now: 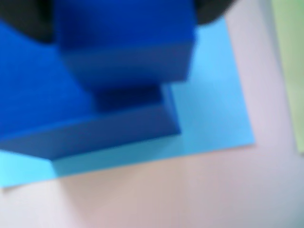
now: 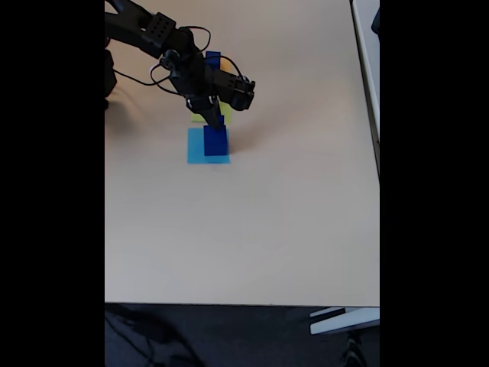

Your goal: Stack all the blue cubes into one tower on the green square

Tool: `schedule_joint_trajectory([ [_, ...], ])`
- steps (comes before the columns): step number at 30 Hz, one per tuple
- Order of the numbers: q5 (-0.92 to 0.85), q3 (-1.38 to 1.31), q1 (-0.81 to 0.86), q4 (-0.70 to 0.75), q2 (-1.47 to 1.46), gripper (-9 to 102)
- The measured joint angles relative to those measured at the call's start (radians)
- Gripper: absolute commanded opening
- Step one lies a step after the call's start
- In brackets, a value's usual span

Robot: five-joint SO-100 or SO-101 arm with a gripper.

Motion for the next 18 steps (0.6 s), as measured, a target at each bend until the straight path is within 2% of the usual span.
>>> schedule_joint_trajectory([
  [6,0.0,-0.002,-0.015,0.026,0.0,4],
  [18,0.052,-0.195,-0.1,0.27,0.0,4],
])
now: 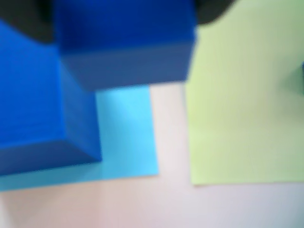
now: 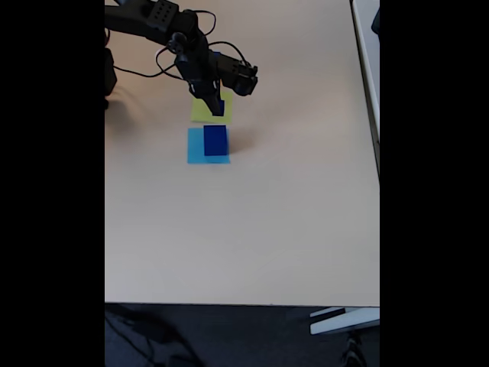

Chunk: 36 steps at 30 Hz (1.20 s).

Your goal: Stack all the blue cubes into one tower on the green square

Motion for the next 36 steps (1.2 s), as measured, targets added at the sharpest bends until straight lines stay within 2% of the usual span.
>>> schedule_joint_trajectory([
  [11,0.189,-0.058,-0.155,0.126,0.003,4],
  [36,0.474,-0.132,-0.364,0.167,-0.008,4],
])
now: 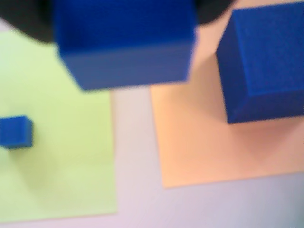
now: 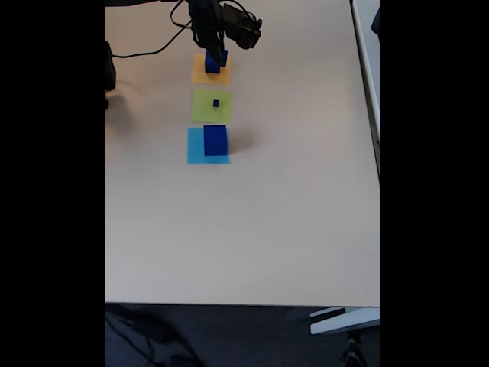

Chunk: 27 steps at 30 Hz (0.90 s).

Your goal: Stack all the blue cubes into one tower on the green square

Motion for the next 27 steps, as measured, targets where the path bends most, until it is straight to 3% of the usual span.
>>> schedule_joint_trajectory([
  [27,0.069,-0.031,-0.055,0.0,-0.055,4],
])
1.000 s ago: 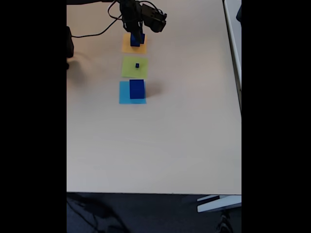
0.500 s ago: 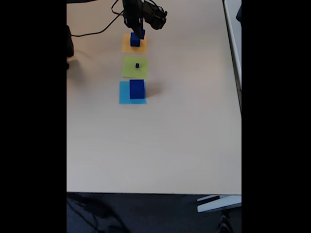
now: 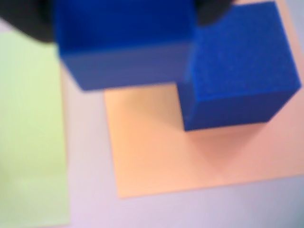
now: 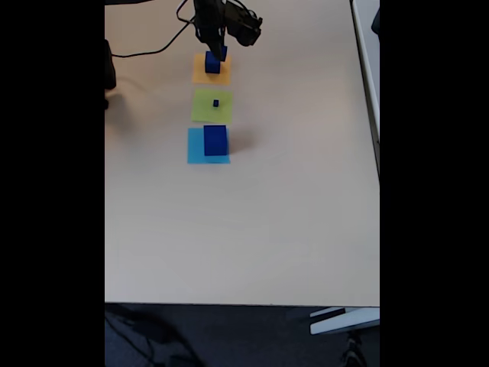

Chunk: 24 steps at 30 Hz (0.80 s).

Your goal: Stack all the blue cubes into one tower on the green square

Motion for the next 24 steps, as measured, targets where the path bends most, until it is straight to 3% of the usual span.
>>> schedule_joint_trajectory([
  [24,0.067,0.032,-0.049,-0.061,-0.012,4],
])
